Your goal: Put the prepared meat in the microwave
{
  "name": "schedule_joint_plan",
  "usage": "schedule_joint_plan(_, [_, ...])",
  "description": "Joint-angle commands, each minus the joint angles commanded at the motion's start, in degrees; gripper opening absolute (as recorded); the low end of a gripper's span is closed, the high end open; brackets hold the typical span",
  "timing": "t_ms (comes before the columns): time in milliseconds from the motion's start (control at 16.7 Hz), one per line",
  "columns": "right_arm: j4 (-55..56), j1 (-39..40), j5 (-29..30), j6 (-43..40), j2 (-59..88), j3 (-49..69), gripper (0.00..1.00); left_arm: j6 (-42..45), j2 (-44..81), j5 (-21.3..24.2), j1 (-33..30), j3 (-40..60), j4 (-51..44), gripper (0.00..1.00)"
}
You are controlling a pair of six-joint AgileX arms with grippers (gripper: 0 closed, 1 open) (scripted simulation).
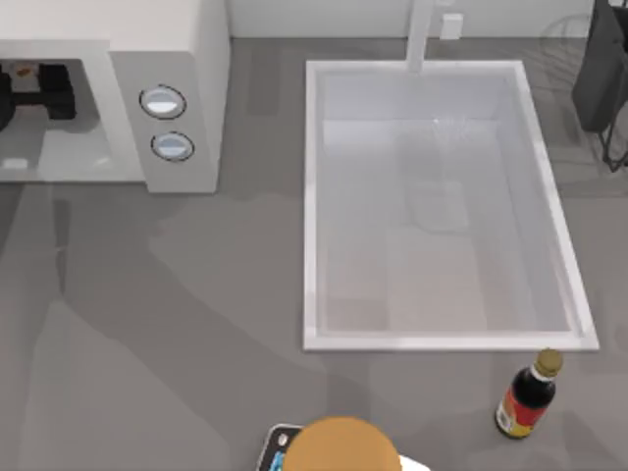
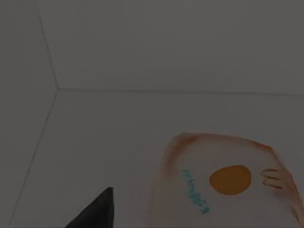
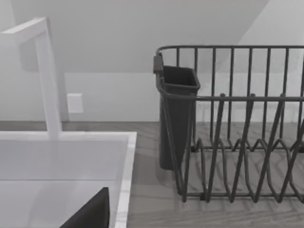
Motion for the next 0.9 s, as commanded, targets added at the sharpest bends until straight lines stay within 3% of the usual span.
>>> schedule_joint_plan(300, [0.0, 0.0, 0.0, 0.0, 0.0, 0.0, 1.0, 0.53, -5.68, 1.39, 1.68, -9.11, 5.03, 1.0])
schedule_joint_plan(720, [0.0, 0.0, 0.0, 0.0, 0.0, 0.0, 1.0, 2.36, -20.57, 4.96, 5.86, -39.79, 17.14, 1.0])
schedule_joint_plan(900, [0.0, 0.0, 0.0, 0.0, 0.0, 0.0, 1.0, 2.9, -25.38, 6.29, 7.25, -48.02, 21.28, 1.0])
